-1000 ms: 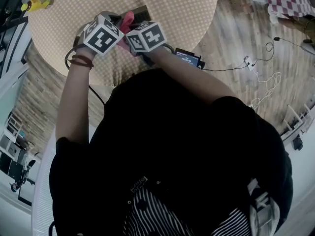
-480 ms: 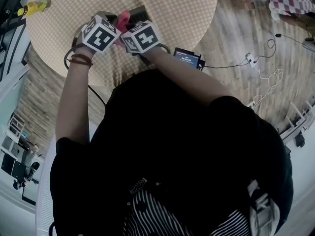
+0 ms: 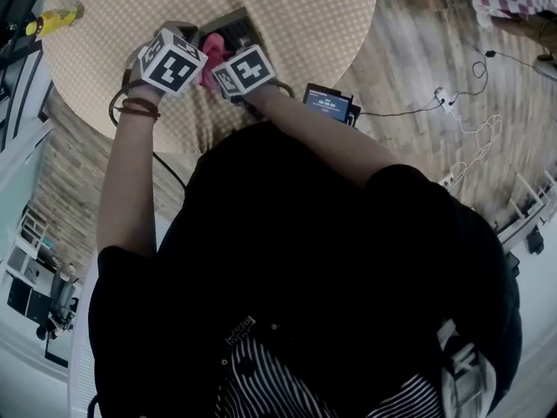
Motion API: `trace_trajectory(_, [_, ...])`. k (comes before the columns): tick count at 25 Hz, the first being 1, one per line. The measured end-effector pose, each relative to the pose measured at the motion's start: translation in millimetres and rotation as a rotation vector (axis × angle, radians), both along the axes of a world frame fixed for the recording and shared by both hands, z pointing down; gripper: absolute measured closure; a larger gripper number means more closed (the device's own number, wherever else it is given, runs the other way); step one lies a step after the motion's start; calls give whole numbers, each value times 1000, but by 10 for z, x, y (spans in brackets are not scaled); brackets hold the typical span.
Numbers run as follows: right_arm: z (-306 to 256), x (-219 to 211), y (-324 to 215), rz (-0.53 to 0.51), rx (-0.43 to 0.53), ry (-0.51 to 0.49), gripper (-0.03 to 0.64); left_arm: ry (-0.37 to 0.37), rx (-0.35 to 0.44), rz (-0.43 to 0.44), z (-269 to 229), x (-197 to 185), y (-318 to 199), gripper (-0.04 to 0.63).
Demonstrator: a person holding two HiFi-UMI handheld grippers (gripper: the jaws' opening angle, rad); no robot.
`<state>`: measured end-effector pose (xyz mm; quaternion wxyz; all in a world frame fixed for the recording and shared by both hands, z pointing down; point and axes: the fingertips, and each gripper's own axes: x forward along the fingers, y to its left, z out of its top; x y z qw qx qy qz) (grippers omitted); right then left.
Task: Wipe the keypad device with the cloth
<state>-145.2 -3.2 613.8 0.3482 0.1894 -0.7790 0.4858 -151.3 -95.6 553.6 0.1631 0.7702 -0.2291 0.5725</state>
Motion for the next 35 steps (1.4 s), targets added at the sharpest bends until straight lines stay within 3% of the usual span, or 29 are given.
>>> trace_trajectory(4, [20, 15, 13, 15, -9, 13, 554, -15, 31, 1, -8, 10, 0, 592])
trace_trajectory(8, [-12, 27, -19, 106, -89, -7, 554, -35, 48, 21, 0, 16, 23, 592])
trace_trajectory(10, [-113, 30, -120, 134, -75, -14, 554, -40, 51, 31, -2, 21, 24, 592])
trace_trajectory(13, [-315, -11, -285, 194, -66, -72, 554, -54, 54, 51, -8, 22, 53, 592])
trace_trajectory(16, [-447, -69, -386, 255, -136, -133, 554, -56, 60, 48, -4, 10, 74, 592])
trace_trajectory(22, [-387, -67, -357, 222, -112, -102, 554, -84, 81, 47, 14, -2, 56, 592])
trace_trajectory(28, [-102, 36, -125, 284, -250, -106, 554, -82, 82, 29, 27, -27, 62, 592])
trace_trajectory(35, [48, 113, -9, 258, -257, -40, 554, -117, 105, 76, 37, -16, 61, 592])
